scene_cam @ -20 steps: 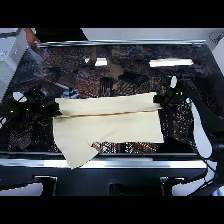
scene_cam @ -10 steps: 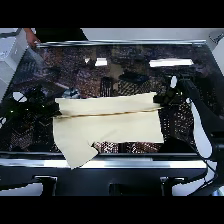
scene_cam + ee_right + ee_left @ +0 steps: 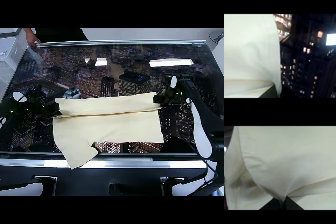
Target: Fold the clothes and pants, and hang the long-sleeved shirts on hangers.
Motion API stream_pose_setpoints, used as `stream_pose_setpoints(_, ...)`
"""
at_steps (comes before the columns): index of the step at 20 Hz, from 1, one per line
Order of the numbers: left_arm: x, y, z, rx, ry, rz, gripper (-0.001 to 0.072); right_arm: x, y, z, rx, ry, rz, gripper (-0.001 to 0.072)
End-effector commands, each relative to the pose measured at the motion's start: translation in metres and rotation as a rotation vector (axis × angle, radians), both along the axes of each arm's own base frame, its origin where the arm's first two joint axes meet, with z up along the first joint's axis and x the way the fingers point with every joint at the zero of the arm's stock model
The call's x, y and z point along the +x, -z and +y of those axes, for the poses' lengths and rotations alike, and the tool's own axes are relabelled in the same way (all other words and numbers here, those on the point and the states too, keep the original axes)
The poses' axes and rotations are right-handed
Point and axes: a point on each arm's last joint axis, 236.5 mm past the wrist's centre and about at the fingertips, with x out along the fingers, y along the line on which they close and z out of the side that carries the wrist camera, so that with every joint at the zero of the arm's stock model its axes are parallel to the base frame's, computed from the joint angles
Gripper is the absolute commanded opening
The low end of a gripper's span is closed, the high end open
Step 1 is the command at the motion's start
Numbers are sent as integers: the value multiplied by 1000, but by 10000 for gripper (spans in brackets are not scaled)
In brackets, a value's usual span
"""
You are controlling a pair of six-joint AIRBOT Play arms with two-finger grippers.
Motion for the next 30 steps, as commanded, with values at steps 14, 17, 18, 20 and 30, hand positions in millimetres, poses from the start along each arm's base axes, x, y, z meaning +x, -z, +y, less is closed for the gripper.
stream_pose_setpoints(14, -2, 4, 9, 39, 32, -4, 32, -42, 4, 35, 149, 16, 176, 31)
stream_pose_setpoints(17, 0, 6, 8, 30, 19, -3, 33, -45, 11, 35, 148, 31, 181, 33)
stream_pose_setpoints(18, -1, 5, 7, 23, 20, 2, 108, -43, 11, 35, 149, 32, 173, 35)
stream_pose_setpoints(20, -4, -2, 10, 22, 30, 19, 602, -41, 3, 24, 105, 23, 165, 452)
stream_pose_setpoints(30, -144, 0, 14, -118, -11, 261, 488, -153, -10, -22, 248, 146, 358, 575)
